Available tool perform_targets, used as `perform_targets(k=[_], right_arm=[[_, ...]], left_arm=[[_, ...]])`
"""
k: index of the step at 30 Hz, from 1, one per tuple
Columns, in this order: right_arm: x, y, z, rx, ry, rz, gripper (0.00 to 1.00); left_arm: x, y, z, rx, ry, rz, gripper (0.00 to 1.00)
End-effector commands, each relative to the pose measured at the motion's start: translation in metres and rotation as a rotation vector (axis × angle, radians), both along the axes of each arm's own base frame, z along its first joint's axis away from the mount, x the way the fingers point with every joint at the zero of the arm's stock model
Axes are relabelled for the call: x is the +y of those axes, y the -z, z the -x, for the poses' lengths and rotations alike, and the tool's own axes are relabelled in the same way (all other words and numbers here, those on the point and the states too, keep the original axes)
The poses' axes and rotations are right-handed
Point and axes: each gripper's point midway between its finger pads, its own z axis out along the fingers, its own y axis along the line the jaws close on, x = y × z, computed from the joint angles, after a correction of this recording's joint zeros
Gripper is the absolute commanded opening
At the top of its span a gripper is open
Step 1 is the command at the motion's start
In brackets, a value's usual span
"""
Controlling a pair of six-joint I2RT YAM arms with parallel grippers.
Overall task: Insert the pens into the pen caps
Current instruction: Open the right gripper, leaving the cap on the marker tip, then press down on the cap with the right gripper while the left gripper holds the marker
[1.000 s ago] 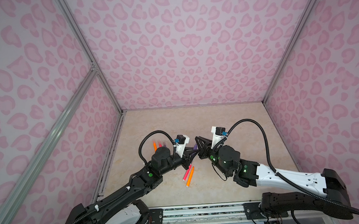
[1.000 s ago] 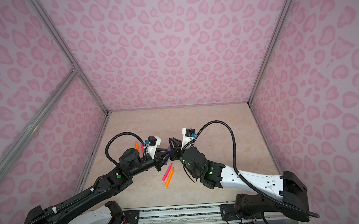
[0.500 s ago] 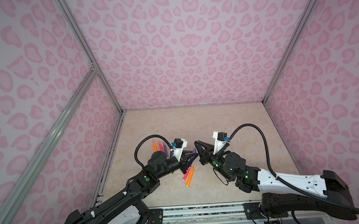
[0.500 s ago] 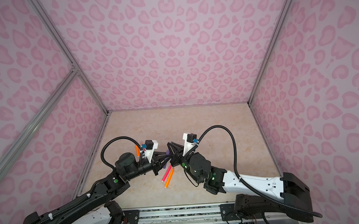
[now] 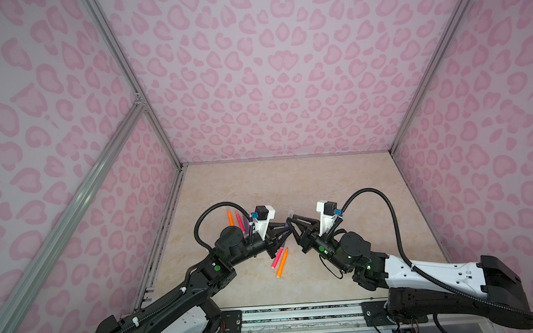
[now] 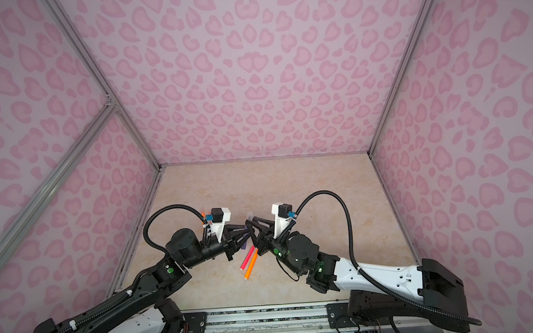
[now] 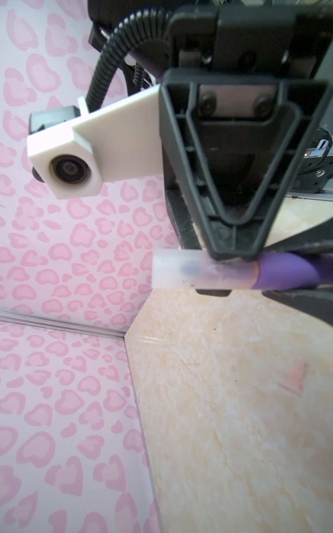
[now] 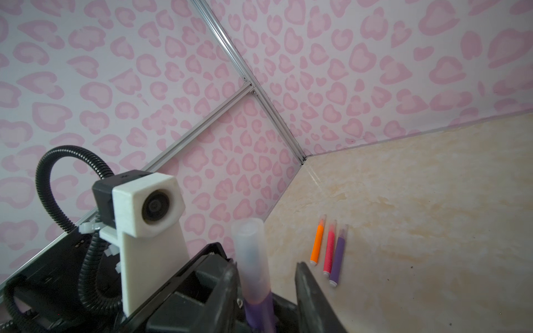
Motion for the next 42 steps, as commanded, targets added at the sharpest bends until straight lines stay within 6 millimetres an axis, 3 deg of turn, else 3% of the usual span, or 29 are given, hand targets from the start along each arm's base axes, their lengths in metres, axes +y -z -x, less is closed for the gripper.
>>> perform_targets(k=[1,9,12,27,34,42], right_arm=[[-0.005,0.000,-0.002,-0.002,0.027,0.017,0.43],[-0.032,-0.016,-0.009,-0.007,0.138,0.040,0.71],[-0.033,-0.022,-0.015,0.019,0.173,0.093,0.74],[0.003,-0.028,-0.050,0.097,0.267,0.326,0.64],[0.019,-0.020,-0.065,0.140,0.241,0.362,0.47],[0.031,-0.014,-0.069,0.159,0.223,0.391,0.30]], left_arm=[[0.000,-0.018,0.000,-0.059,0.001,0.046,0.03],[0.000,-0.011,-0.012,-0.047,-0.050,-0.007,0.03],[0.003,-0.002,-0.026,-0.031,-0.123,-0.061,0.03],[0.016,0.004,-0.040,-0.056,-0.262,-0.121,0.03],[0.017,0.003,-0.039,-0.057,-0.264,-0.121,0.03],[0.016,0.003,-0.038,-0.058,-0.259,-0.123,0.03]])
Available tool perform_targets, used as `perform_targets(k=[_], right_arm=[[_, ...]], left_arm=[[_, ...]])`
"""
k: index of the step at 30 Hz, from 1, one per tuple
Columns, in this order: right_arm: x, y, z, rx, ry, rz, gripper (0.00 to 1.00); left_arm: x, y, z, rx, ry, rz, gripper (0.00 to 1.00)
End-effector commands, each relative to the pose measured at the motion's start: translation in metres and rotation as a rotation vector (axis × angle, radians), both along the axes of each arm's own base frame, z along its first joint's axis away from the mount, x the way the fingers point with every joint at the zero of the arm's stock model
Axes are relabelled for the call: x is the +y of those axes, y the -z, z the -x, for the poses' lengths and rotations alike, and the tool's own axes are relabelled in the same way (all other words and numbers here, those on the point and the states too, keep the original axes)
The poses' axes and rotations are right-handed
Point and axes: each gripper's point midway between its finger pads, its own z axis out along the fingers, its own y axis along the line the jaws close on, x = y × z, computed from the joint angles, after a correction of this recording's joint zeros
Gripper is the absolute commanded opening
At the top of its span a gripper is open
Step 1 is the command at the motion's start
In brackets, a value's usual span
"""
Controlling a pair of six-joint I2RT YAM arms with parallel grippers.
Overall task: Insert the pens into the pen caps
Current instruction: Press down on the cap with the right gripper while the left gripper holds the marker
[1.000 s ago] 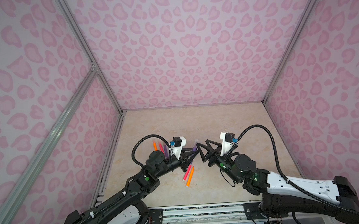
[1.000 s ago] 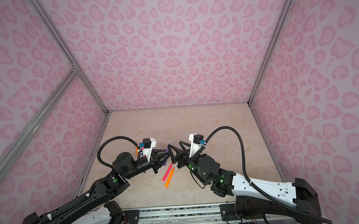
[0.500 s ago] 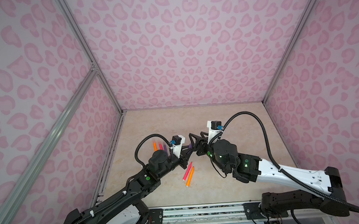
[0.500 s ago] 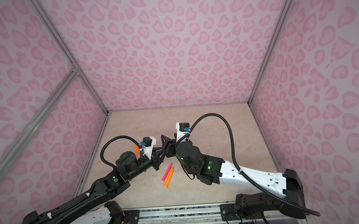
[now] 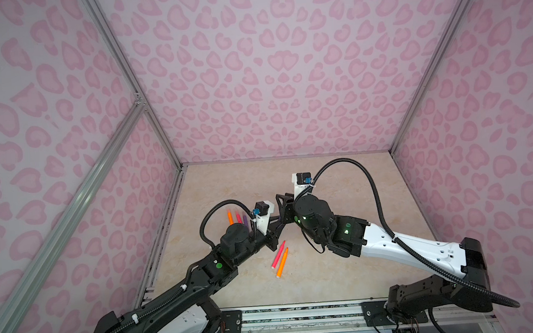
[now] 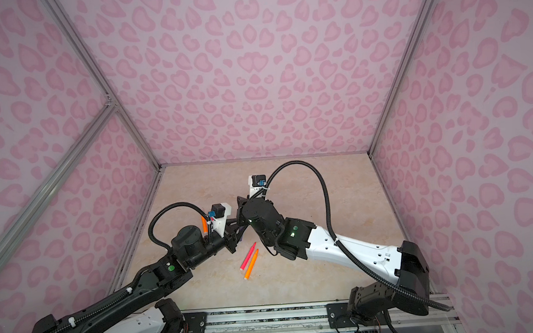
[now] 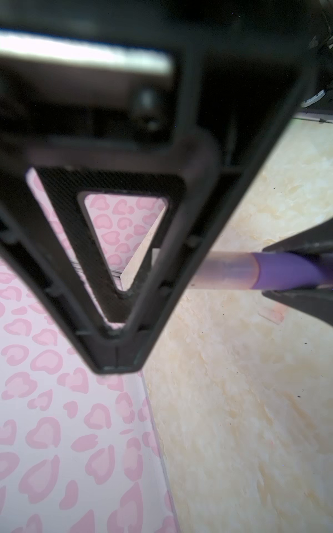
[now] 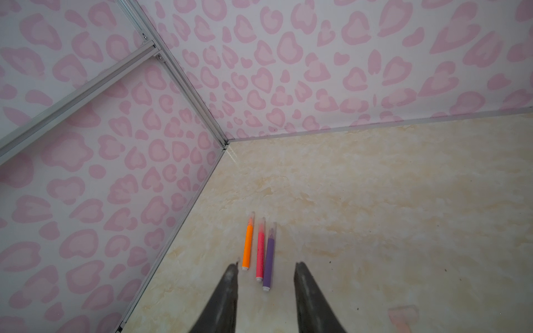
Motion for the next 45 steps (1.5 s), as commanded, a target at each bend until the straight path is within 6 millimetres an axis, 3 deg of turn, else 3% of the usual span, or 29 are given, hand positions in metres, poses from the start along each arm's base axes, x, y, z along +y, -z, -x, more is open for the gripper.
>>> perform_targets(k=[1,13,22,29,33,45], right_arm=[[0.003,0.007,0.001,0.021,-0.013,0.014,0.28],[0.006,0.025,0.004,0.062,0.002,0.051,0.00],[-0.005,0.052,0.008,0.076,0.171,0.170,0.00],[0.003,0.059,0.014,0.082,0.164,0.157,0.00],[0.004,0.062,0.017,0.099,0.169,0.134,0.00],[0.043,0.052,0.055,0.060,-0.242,-0.091,0.00]], left_arm=[[0.000,-0.011,0.000,-0.030,0.000,0.015,0.03],[0.009,-0.007,-0.011,-0.020,-0.083,-0.007,0.03],[0.039,-0.007,-0.026,-0.027,-0.267,-0.017,0.04],[0.051,-0.007,-0.031,-0.020,-0.343,-0.022,0.04],[0.046,-0.009,-0.029,-0.016,-0.309,-0.012,0.04],[0.013,-0.025,-0.003,0.025,-0.020,0.125,0.04]])
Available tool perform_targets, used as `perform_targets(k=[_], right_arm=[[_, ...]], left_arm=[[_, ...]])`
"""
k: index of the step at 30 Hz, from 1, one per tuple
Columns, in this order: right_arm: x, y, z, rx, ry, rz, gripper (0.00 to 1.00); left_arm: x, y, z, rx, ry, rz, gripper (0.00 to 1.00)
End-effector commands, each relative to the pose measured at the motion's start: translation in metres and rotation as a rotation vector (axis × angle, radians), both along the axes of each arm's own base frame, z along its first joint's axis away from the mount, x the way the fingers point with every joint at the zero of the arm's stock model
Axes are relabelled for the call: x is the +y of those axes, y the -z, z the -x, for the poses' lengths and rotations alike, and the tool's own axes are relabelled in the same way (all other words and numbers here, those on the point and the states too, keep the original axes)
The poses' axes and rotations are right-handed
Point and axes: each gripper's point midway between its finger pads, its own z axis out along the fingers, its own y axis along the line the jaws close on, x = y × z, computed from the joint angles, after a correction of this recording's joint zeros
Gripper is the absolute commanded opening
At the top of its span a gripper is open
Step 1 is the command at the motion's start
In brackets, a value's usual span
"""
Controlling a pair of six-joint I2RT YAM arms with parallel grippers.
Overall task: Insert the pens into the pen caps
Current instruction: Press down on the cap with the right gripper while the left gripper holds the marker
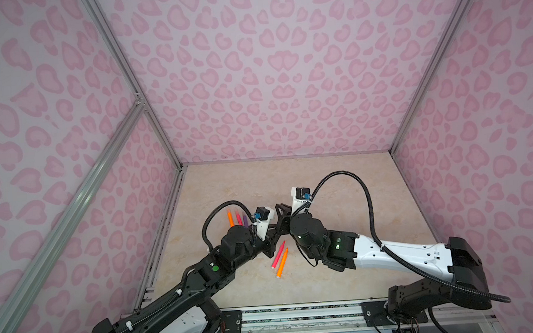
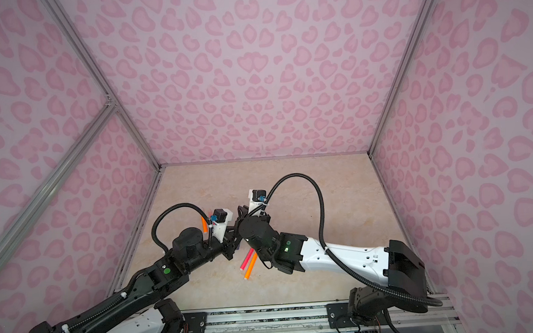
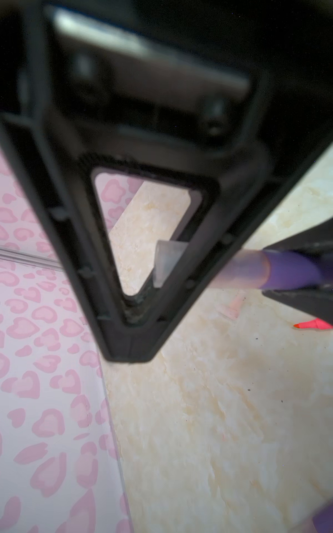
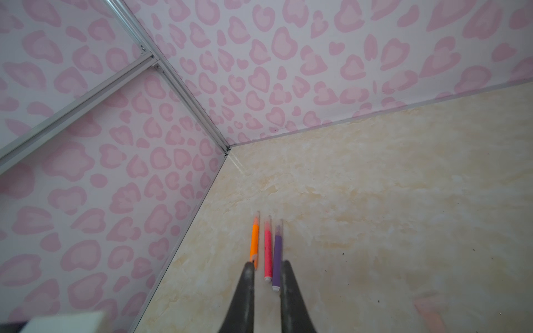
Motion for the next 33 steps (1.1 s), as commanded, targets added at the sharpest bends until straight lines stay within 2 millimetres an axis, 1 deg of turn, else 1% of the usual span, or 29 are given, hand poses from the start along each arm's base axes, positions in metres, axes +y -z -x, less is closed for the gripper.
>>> perform_targets(k=[1,3,6,11,14,16,19,22,25,27,28,30,33], right_arm=[[0.031,0.016,0.036,0.048,-0.289,-0.017,0.00],[0.028,0.017,0.043,0.050,-0.332,-0.056,0.00],[0.021,0.009,0.056,0.028,-0.392,-0.107,0.00],[0.011,0.003,0.074,-0.022,-0.481,-0.189,0.00],[0.006,0.008,0.080,-0.019,-0.505,-0.201,0.00],[0.004,0.009,0.082,-0.012,-0.507,-0.194,0.00],[-0.001,0.017,0.079,0.009,-0.430,-0.098,0.00],[-0.005,0.029,0.078,0.023,-0.318,0.007,0.00],[-0.014,0.050,0.069,0.097,-0.158,0.124,0.00],[-0.018,0.062,0.064,0.138,-0.065,0.215,0.00],[-0.018,0.065,0.062,0.144,-0.037,0.248,0.00],[-0.012,0.073,0.062,0.160,-0.008,0.298,0.00],[0.000,0.081,0.063,0.180,-0.008,0.320,0.00]], left_arm=[[-0.001,-0.055,-0.011,-0.078,-0.015,0.219,0.04],[-0.004,-0.060,-0.008,-0.062,0.032,0.250,0.04],[-0.006,-0.068,-0.003,-0.052,0.082,0.285,0.04],[-0.005,-0.085,0.011,-0.080,0.152,0.328,0.04],[-0.004,-0.094,0.020,-0.102,0.184,0.341,0.04],[-0.002,-0.096,0.021,-0.114,0.183,0.336,0.04],[0.000,-0.094,0.018,-0.122,0.159,0.321,0.04],[0.003,-0.089,0.010,-0.122,0.113,0.299,0.04],[0.013,-0.084,-0.002,-0.134,0.026,0.250,0.04],[0.024,-0.080,-0.011,-0.147,-0.063,0.221,0.04],[0.029,-0.078,-0.014,-0.151,-0.096,0.212,0.04],[0.037,-0.077,-0.019,-0.162,-0.148,0.197,0.04],[0.043,-0.078,-0.020,-0.176,-0.181,0.189,0.04]])
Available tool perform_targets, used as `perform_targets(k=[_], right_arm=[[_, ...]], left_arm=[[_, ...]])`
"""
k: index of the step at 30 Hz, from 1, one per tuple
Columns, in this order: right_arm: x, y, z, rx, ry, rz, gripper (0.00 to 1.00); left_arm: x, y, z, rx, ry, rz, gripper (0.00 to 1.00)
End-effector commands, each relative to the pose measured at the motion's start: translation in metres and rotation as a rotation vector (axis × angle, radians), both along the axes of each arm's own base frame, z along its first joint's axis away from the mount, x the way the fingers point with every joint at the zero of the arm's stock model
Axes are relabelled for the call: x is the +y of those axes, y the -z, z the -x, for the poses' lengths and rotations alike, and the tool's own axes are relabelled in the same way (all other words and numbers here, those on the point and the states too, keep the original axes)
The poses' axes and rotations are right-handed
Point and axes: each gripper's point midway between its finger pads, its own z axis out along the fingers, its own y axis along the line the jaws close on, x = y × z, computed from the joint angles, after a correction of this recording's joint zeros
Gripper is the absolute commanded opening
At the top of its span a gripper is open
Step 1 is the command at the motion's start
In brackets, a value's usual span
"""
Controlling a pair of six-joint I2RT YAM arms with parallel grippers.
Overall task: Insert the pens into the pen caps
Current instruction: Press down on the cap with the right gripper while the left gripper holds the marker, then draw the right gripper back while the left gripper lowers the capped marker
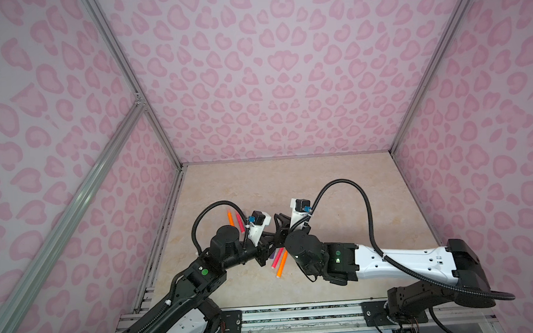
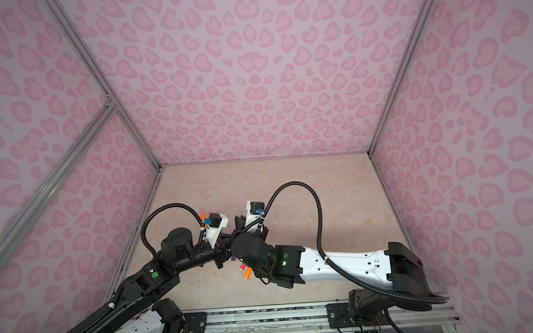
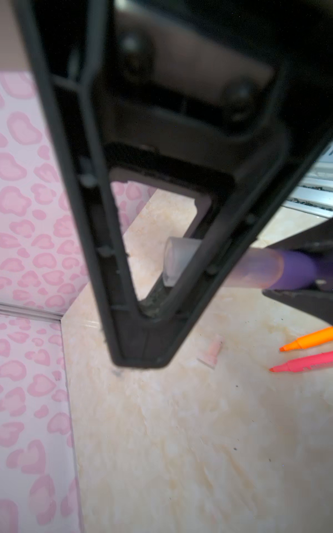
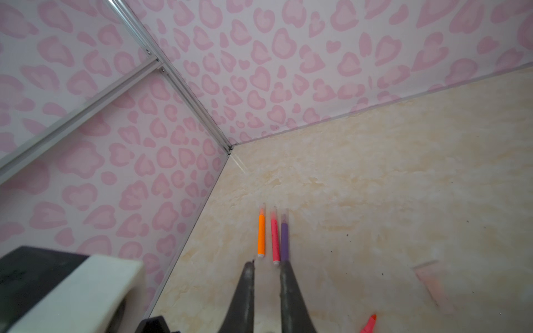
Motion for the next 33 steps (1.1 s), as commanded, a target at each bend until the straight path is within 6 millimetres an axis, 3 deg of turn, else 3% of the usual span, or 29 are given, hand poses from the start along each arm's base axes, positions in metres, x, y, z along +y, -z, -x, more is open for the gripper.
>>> perform_targets(k=[1,9,15,21,25,33], right_arm=[[-0.005,0.072,0.028,0.170,-0.098,0.285,0.00],[-0.003,0.059,0.026,0.110,-0.117,0.225,0.00],[-0.011,0.044,0.010,0.099,-0.101,0.205,0.01],[-0.033,0.017,-0.008,0.068,-0.077,0.150,0.34],[-0.052,0.002,-0.014,0.035,-0.047,0.164,0.57],[-0.104,0.027,-0.037,0.086,0.050,0.110,0.63]], left_arm=[[0.033,-0.077,-0.053,-0.260,-0.344,0.165,0.04],[0.032,-0.076,-0.052,-0.256,-0.338,0.177,0.04],[0.027,-0.067,-0.057,-0.227,-0.339,0.159,0.04],[0.032,-0.051,-0.071,-0.185,-0.414,0.119,0.04],[0.043,-0.015,-0.097,-0.092,-0.562,0.037,0.04],[0.074,0.078,-0.147,0.212,-0.837,-0.284,0.04]])
